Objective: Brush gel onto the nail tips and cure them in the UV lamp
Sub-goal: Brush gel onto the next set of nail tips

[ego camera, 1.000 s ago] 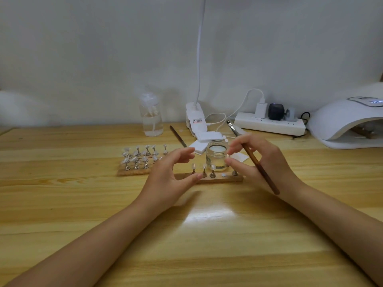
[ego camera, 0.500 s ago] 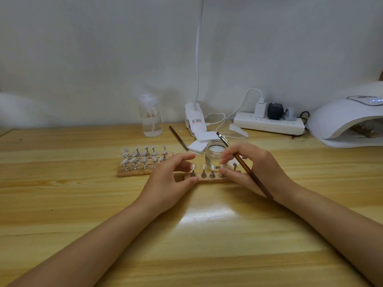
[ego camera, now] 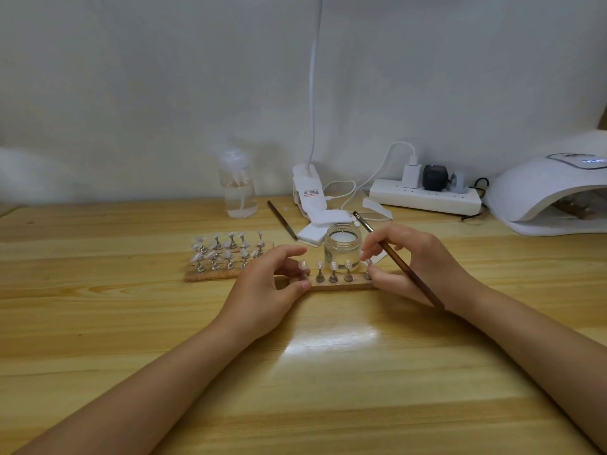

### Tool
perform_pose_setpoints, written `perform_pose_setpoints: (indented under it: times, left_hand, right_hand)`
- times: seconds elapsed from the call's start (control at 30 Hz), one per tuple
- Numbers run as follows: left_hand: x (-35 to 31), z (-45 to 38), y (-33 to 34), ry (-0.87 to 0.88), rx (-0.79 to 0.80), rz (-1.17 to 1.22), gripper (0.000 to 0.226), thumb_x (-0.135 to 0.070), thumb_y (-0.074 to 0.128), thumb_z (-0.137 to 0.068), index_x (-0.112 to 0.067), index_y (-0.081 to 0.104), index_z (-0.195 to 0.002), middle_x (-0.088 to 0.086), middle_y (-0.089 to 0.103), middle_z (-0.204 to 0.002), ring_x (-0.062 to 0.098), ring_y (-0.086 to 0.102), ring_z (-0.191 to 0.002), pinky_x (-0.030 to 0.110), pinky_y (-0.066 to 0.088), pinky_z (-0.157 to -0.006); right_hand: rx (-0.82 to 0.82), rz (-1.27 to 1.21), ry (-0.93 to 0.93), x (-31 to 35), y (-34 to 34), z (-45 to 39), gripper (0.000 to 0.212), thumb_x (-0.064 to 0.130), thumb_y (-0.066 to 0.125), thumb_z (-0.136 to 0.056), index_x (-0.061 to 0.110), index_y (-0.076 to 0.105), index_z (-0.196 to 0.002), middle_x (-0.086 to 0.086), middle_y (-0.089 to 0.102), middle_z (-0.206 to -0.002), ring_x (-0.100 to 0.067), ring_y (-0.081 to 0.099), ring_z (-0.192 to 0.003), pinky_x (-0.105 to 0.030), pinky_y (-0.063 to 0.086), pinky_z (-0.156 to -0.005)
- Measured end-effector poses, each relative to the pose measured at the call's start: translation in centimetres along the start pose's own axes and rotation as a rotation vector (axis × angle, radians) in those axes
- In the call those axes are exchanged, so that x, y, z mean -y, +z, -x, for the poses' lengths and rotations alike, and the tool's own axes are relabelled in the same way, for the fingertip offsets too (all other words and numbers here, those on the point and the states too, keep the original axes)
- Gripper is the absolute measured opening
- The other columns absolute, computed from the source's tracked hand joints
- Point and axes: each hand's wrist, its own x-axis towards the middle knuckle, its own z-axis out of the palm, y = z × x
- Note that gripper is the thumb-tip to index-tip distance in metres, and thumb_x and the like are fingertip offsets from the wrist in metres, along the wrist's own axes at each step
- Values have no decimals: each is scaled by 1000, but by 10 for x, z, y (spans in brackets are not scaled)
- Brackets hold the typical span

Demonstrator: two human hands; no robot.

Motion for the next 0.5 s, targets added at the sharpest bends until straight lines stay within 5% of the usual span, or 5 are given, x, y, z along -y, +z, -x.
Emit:
perform_pose_setpoints:
  times: [0.23,0.5]
  left_hand:
    - [1,-1,0,-10,8,3,45,-8,68,-80,-24,53,-119,-10,64,-95,3,59,-96,10,43,-85]
    - [2,0,1,12,-1,-18,46,-9,67,-80,-23,53,-121,-10,63,-95,3,59,-96,8,43,-85]
  right_hand:
    - [0,-71,73,-2,1,0,34,5,71,-75,33,55,-87,3,67,-81,-8,62,-78,-16,45,-72]
    - [-153,-244,190,-4,0,-2,29,-2,65,-79,24,56,-88,-3,67,-80,-3,63,-75,-7,45,-69]
